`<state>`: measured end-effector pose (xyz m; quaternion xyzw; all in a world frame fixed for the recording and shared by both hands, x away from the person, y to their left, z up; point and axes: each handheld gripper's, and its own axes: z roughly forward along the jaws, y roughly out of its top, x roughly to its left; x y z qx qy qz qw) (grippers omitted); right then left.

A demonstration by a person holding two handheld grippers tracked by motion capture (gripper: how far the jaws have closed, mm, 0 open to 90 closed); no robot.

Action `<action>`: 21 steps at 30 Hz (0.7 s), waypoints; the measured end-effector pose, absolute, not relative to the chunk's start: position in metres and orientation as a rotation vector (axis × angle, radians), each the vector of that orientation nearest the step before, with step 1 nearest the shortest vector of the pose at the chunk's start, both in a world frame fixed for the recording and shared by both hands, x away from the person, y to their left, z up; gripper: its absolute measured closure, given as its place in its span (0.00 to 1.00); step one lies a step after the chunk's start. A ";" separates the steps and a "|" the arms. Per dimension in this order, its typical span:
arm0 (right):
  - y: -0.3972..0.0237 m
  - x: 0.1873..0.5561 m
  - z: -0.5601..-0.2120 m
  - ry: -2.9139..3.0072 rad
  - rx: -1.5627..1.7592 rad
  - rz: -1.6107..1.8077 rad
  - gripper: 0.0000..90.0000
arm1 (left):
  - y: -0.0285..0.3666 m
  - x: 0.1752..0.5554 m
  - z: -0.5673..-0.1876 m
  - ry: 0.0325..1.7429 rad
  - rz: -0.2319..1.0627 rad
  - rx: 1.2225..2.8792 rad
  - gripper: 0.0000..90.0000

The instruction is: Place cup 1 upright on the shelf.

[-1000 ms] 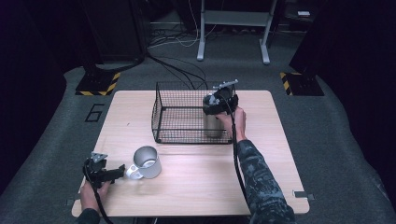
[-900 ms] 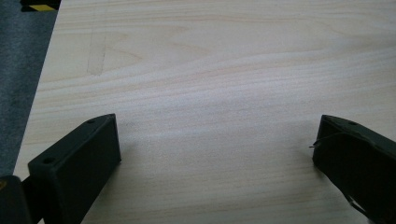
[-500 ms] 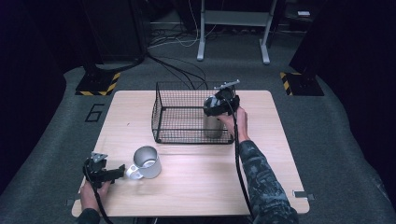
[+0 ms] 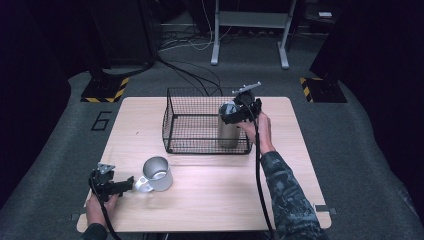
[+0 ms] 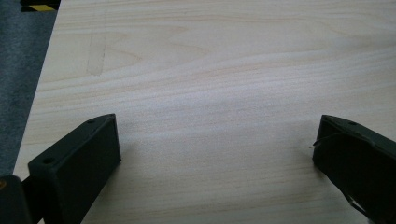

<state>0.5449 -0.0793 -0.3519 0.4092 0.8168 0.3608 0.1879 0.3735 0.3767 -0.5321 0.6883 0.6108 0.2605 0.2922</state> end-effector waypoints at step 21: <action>-0.104 0.482 -0.331 2.313 1.015 1.099 0.00 | 0.377 0.373 -0.532 1.629 0.694 1.833 0.01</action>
